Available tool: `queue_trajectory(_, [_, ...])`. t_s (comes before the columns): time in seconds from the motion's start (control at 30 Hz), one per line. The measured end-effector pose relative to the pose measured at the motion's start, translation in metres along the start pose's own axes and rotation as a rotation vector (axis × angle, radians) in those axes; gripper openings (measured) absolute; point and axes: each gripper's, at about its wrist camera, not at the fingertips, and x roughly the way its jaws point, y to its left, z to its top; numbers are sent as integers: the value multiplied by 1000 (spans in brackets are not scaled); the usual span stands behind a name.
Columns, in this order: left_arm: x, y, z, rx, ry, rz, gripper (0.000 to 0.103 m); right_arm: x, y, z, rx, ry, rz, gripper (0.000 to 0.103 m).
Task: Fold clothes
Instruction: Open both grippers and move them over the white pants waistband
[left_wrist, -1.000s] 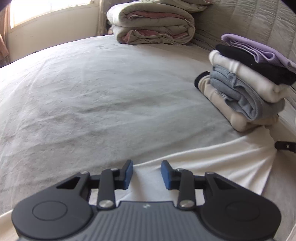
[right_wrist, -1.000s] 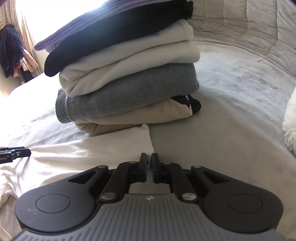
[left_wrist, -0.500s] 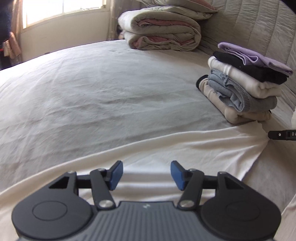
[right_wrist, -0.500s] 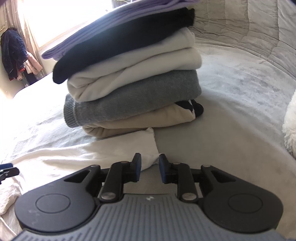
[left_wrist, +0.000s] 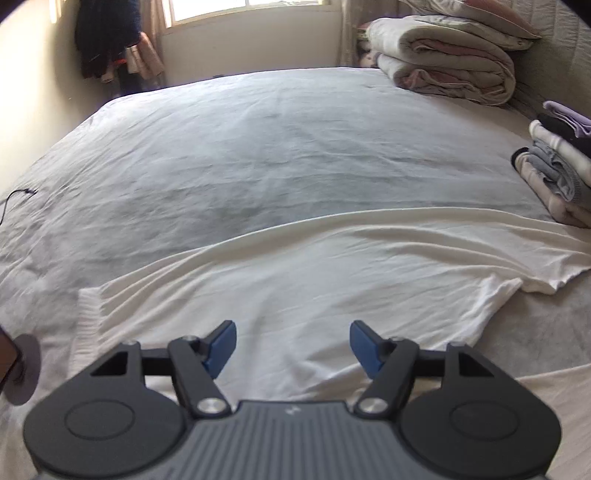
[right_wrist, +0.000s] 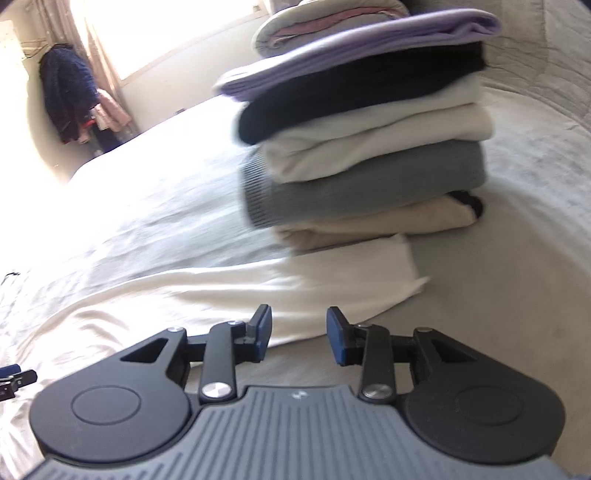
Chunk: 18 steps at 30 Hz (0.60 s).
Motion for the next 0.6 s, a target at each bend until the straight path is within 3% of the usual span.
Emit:
queue_trajectory(0.37, [-19,108,-34,-204,9,115,69,7,84,-44,-93,77,53,38])
queue_trajectory(0.6, [-12,138,-46,-271,51,119,65,27,143,-54,-179,104,94,38])
